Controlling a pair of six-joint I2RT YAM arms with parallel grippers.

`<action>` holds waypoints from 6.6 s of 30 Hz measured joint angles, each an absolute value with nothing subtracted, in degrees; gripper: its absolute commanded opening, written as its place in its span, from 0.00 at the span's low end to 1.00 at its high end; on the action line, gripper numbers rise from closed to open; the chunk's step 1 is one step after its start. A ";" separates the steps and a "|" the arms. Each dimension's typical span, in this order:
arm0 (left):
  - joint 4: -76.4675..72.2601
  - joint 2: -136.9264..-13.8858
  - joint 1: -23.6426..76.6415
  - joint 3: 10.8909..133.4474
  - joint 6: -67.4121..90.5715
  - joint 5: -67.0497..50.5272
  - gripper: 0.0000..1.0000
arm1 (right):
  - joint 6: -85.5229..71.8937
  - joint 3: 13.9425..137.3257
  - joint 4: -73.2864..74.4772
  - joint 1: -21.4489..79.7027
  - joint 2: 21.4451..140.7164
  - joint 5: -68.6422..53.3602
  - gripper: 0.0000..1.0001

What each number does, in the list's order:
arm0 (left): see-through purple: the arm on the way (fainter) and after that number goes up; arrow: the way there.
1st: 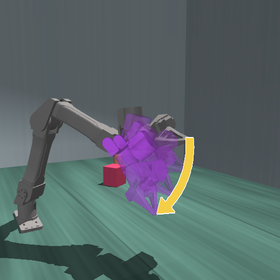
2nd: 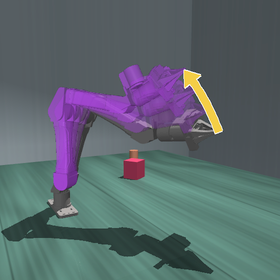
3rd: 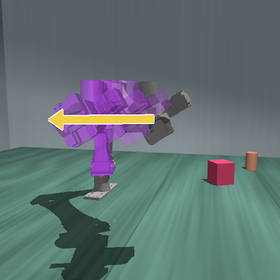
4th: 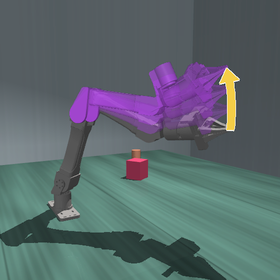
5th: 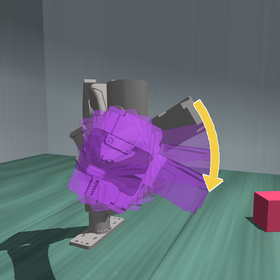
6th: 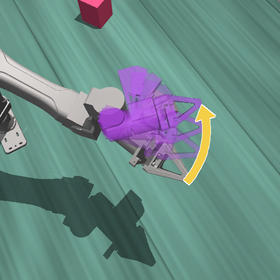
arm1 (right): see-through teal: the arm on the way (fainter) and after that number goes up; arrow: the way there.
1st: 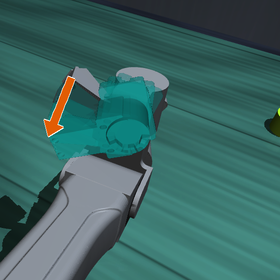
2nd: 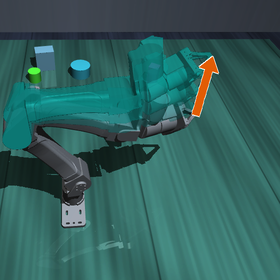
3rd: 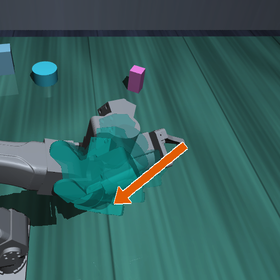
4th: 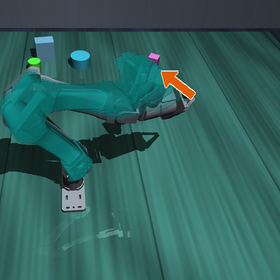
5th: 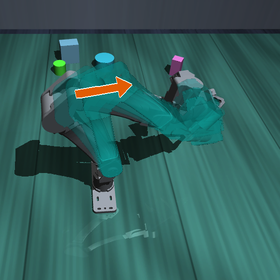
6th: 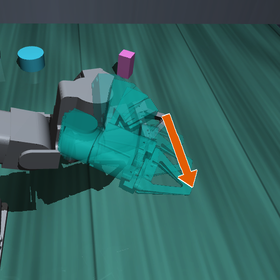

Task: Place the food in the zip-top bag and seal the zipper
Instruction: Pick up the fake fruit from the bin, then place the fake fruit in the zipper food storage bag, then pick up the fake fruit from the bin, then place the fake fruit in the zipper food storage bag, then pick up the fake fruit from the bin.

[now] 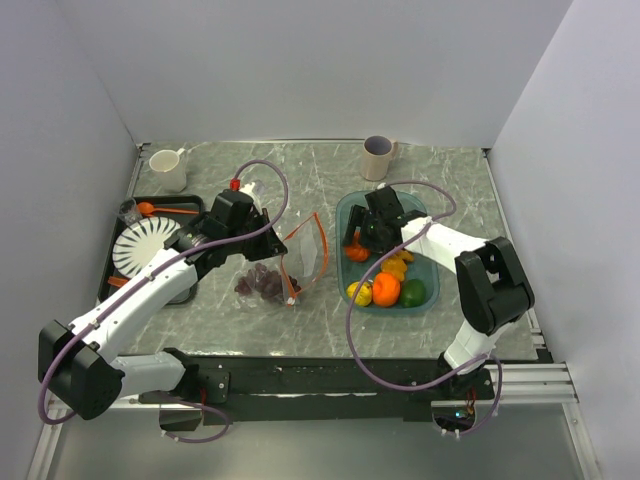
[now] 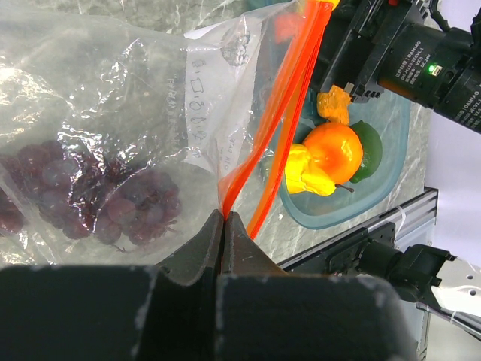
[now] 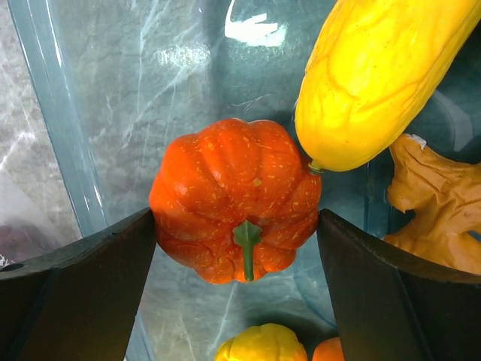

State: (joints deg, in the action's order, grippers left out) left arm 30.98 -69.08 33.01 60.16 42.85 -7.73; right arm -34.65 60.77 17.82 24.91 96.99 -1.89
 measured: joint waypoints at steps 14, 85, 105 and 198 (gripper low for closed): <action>31.09 -69.08 33.01 60.16 42.85 -7.70 0.01 | -33.63 60.27 15.64 23.83 97.32 -4.34 0.47; 32.10 -65.25 33.01 60.73 45.78 -4.73 0.01 | -32.34 46.92 32.53 31.14 61.78 2.33 0.96; 29.93 -65.63 33.01 59.42 45.78 -6.92 0.01 | -28.93 44.45 31.86 36.75 66.89 -4.58 0.63; 34.70 -62.15 33.01 60.90 44.64 -6.13 0.01 | -27.31 67.51 30.11 44.53 74.52 -3.38 0.92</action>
